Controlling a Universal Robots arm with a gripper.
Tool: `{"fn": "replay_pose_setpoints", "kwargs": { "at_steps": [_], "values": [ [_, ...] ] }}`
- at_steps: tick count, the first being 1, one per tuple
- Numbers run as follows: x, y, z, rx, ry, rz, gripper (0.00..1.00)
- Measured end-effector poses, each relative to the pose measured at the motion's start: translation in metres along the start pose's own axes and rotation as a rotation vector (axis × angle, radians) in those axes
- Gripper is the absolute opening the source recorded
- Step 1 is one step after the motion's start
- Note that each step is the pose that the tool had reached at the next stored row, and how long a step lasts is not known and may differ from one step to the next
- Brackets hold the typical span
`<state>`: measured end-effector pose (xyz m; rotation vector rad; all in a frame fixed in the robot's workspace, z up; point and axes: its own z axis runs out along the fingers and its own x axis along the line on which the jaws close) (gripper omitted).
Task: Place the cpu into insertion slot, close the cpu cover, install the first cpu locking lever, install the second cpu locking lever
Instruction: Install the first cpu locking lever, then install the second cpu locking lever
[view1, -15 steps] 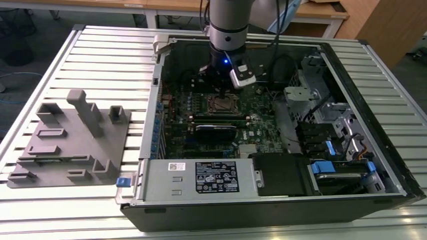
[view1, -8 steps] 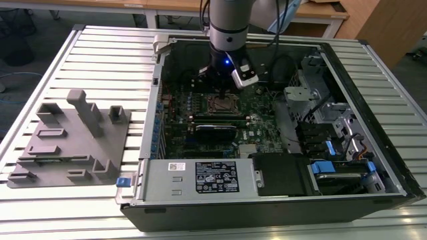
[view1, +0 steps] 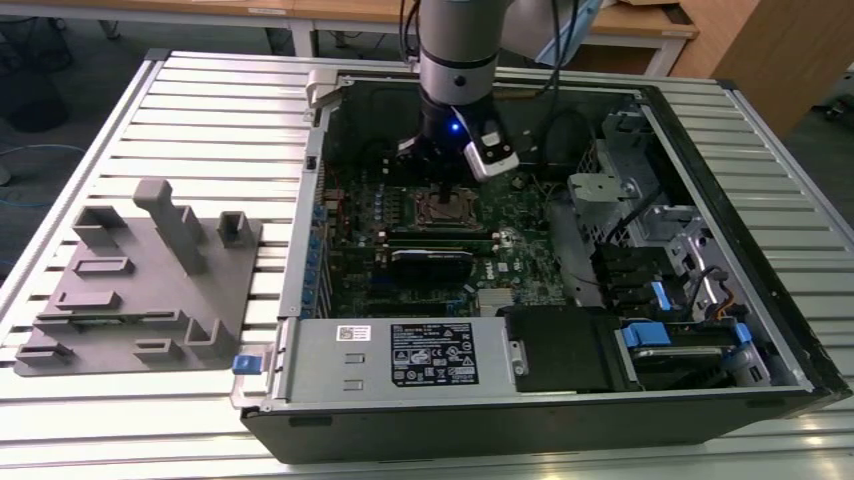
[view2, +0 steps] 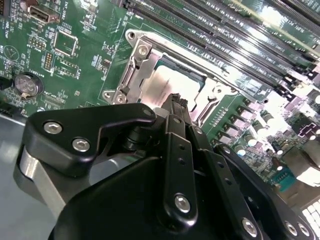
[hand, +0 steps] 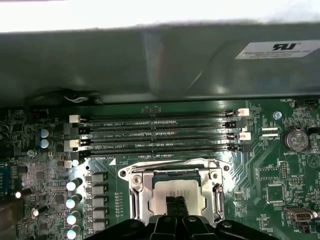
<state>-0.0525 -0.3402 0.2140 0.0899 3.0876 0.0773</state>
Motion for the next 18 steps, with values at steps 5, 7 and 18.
{"fn": "replay_pose_setpoints", "kwargs": {
  "at_steps": [5,7,18],
  "values": [
    [-0.0006,0.0005,-0.0079,-0.0001,0.0008,0.000,0.10],
    [-0.0007,0.0006,-0.0106,-0.0001,0.0009,0.000,0.10],
    [-0.0010,0.0008,-0.0153,-0.0002,0.0009,0.000,0.10]
  ]
}}
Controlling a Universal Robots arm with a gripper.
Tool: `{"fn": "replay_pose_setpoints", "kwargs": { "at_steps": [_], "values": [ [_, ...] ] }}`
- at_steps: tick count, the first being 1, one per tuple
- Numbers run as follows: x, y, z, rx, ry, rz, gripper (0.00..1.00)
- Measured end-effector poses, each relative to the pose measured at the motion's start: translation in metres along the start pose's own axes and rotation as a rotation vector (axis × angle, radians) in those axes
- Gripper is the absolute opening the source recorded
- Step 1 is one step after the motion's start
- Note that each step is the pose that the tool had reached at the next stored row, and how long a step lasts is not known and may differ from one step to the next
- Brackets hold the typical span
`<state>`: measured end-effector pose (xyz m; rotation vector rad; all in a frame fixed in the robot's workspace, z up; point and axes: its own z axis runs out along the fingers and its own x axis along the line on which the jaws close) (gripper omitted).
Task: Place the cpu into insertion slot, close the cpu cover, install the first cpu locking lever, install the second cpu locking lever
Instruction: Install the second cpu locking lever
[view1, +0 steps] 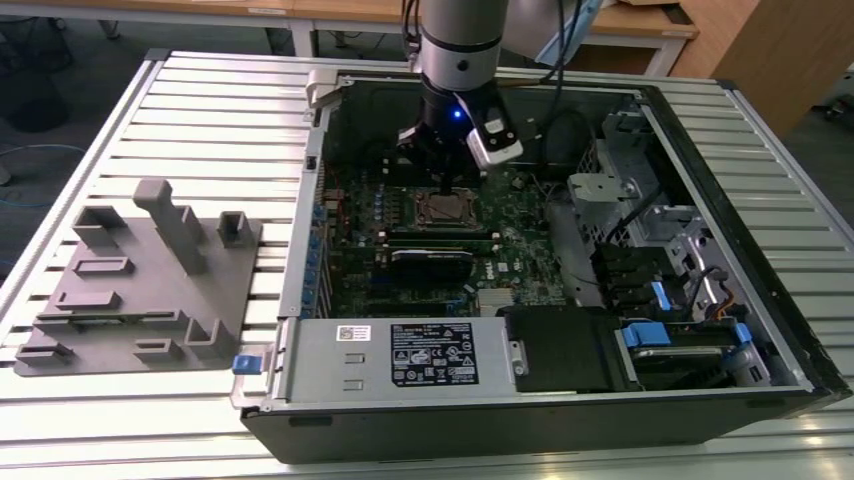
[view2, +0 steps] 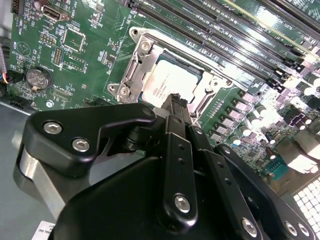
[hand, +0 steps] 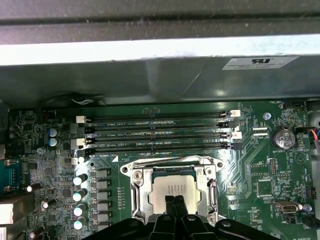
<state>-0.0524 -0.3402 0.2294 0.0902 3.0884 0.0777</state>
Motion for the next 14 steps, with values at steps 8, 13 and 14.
{"fn": "replay_pose_setpoints", "kwargs": {
  "at_steps": [8,13,14],
  "values": [
    [-0.0004,0.0004,-0.0068,0.0000,0.0000,0.000,0.10],
    [-0.0006,0.0006,-0.0115,0.0000,0.0000,0.000,0.10],
    [-0.0006,0.0006,-0.0115,-0.0002,-0.0001,0.000,0.10]
  ]
}}
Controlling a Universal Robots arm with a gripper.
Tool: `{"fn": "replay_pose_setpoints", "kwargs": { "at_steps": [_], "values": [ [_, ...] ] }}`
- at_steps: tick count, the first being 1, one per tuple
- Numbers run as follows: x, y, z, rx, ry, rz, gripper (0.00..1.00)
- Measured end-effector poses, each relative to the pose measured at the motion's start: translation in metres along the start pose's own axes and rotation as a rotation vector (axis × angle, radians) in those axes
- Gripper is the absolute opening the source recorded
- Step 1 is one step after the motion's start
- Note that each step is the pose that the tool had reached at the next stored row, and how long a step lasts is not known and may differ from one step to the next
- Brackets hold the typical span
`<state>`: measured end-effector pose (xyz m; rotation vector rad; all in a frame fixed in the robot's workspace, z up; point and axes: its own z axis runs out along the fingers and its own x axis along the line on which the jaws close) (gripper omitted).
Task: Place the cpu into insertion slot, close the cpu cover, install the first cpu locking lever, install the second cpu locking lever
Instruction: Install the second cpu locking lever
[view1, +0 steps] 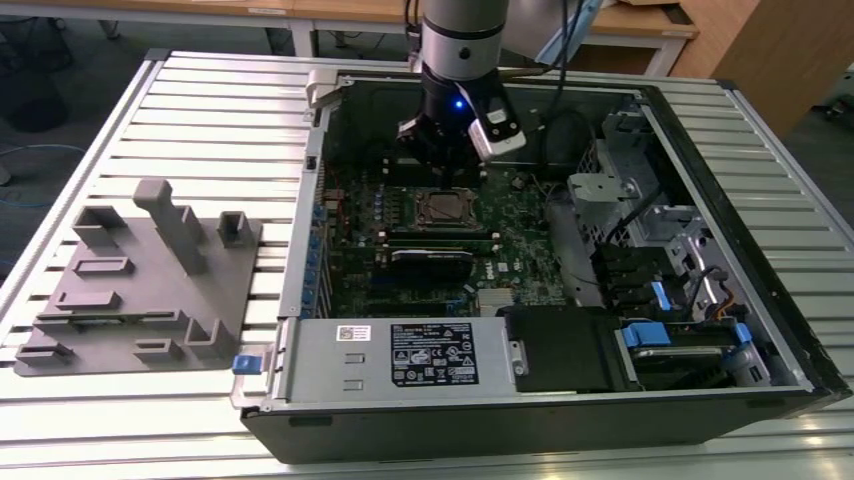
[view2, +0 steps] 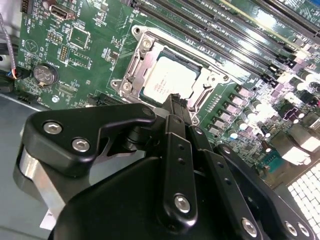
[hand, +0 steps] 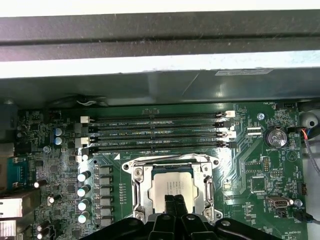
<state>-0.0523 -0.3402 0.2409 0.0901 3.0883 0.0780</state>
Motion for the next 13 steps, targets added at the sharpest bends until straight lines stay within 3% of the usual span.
{"fn": "replay_pose_setpoints", "kwargs": {
  "at_steps": [13],
  "values": [
    [-0.0001,0.0001,-0.0032,0.0002,0.0001,0.000,0.10]
  ]
}}
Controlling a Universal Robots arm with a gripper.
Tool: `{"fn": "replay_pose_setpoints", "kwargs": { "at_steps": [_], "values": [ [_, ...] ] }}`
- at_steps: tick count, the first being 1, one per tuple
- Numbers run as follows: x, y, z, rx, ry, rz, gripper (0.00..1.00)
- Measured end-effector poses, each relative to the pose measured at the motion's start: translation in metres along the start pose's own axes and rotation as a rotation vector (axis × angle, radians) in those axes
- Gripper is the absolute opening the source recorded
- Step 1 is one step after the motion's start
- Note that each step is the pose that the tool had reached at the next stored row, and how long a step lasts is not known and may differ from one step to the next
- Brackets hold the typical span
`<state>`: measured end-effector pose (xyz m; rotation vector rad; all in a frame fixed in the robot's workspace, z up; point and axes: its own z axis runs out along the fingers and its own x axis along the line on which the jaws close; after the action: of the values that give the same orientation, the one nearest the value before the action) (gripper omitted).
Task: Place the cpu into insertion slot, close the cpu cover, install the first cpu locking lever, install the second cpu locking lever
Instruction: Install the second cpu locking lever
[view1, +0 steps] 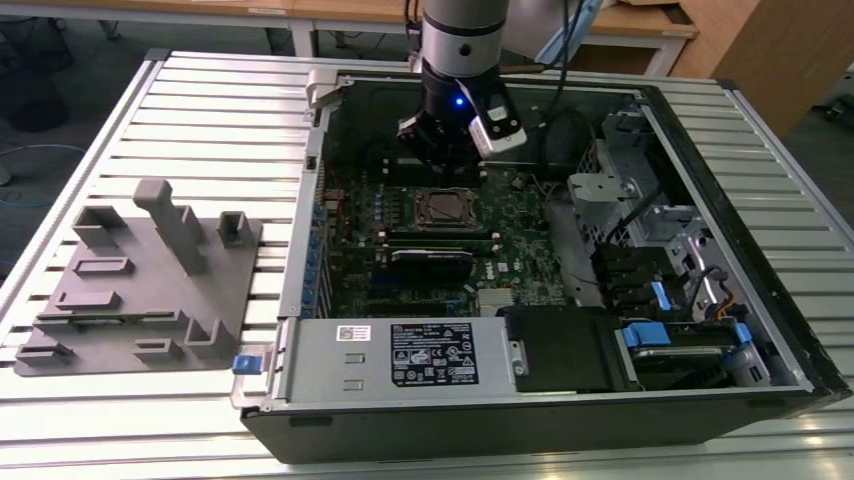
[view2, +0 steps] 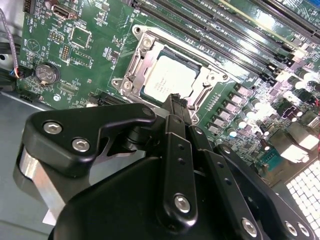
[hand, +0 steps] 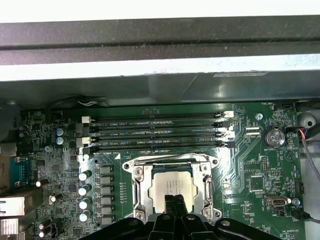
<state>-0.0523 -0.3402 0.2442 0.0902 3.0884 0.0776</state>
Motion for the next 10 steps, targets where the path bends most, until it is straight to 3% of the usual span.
{"fn": "replay_pose_setpoints", "kwargs": {
  "at_steps": [10],
  "values": [
    [-0.0002,0.0001,-0.0027,0.0000,0.0000,0.000,0.10]
  ]
}}
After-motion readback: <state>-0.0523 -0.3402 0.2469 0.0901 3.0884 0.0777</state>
